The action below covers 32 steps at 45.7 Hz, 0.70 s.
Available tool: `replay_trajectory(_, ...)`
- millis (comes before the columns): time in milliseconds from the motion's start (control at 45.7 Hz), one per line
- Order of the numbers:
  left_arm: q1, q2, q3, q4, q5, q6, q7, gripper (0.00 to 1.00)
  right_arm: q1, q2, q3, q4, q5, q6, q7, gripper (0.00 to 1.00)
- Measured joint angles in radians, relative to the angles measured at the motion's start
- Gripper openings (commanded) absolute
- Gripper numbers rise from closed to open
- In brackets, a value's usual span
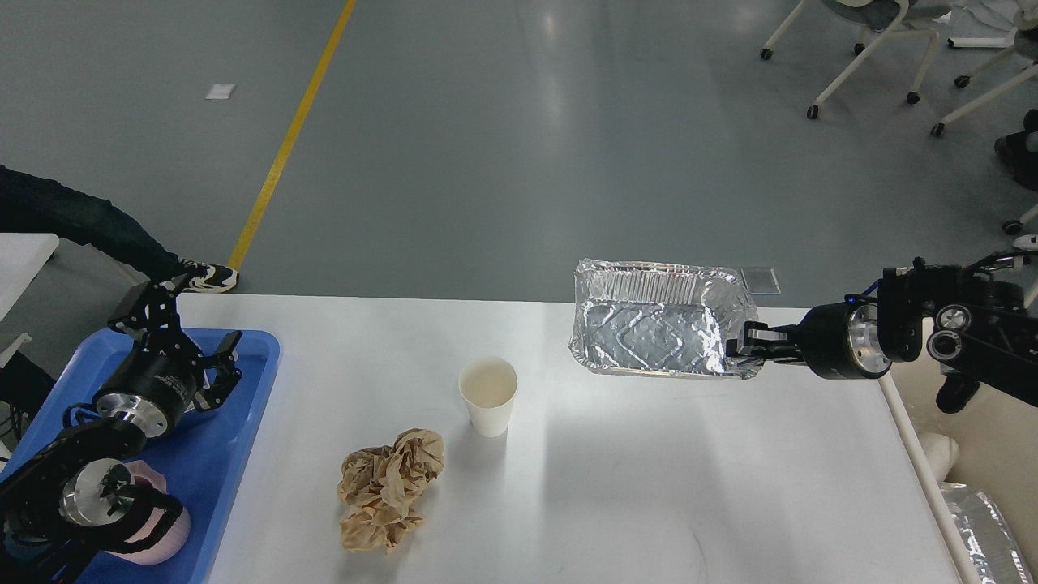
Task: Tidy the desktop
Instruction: 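Lift the foil tray with the right gripper and hold it up, then move the left gripper to the white paper cup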
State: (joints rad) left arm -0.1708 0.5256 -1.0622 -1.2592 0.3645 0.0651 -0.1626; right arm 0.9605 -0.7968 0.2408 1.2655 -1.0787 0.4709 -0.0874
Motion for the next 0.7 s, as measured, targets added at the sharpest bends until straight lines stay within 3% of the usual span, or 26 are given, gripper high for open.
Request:
replay_trajectory(263,0.01,0.105,0.058,-0.122,0.281,0.029,-0.005,0.97,-0.001,-0.007,0.0,0.0,0.0,0.0,0.0,0.0)
replay_trajectory(569,0.012,0.358,0.22,-0.243,0.344,0.021,-0.003,0.97,-0.006,-0.007,0.0,0.002,0.0,-0.004,0.0,0.0)
replay_trajectory(701,0.014,0.52,0.293,-0.32,0.349,0.019,-0.004,0.97,-0.008,-0.008,0.0,0.002,0.0,-0.005,0.0,0.0)
